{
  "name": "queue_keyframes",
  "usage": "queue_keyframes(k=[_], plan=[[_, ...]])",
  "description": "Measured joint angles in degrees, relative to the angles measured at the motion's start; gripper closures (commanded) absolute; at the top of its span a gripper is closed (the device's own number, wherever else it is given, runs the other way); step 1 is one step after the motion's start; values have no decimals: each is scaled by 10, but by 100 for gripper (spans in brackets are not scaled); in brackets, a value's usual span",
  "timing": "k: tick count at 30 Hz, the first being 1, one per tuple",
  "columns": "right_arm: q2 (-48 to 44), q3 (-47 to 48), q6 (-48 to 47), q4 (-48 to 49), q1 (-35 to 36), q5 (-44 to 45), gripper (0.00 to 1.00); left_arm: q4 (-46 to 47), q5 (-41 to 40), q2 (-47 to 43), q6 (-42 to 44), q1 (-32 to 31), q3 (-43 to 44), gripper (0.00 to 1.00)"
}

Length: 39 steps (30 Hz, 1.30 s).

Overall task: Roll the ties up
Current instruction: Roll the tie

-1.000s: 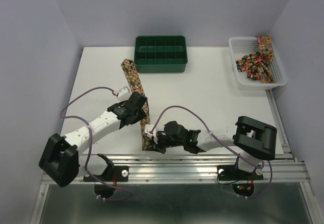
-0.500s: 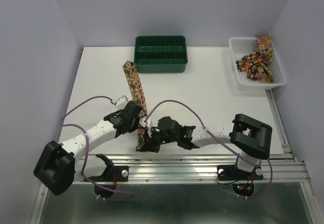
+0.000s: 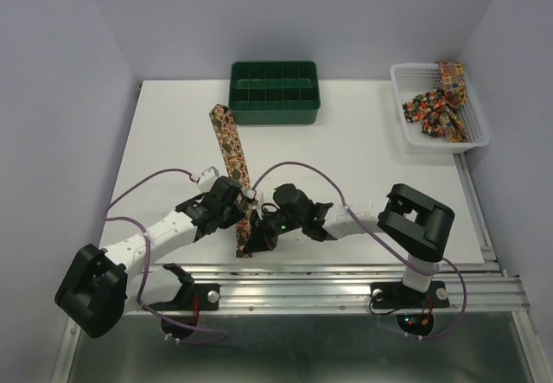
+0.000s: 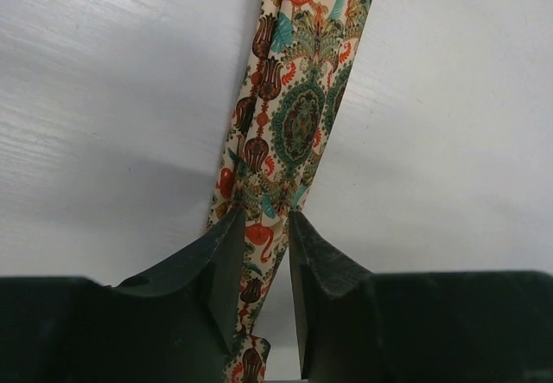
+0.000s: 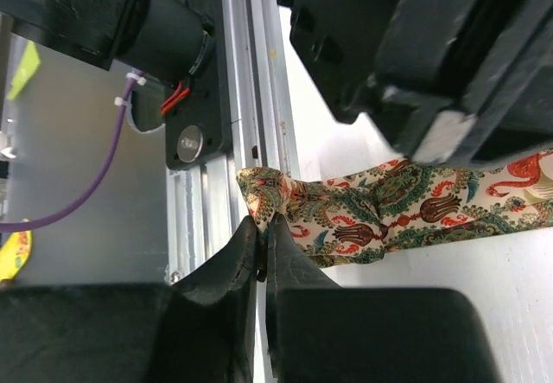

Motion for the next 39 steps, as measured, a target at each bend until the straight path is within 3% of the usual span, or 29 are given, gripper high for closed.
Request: queue_keyframes(k=[5,12,22,39], plan=[[5,0,28,23,-14,-31,99,14,17,-2,2,0,-8,66],[13,8,58,47,-33,-57,99,43,77,-62,20,0,-47,100],[20,8,77,58,-47,-62,99,46,153,-85,23,1,-104,100],[90,36,134,82,-79,-63,99,-71,54,-106,-20,1,-52,100]])
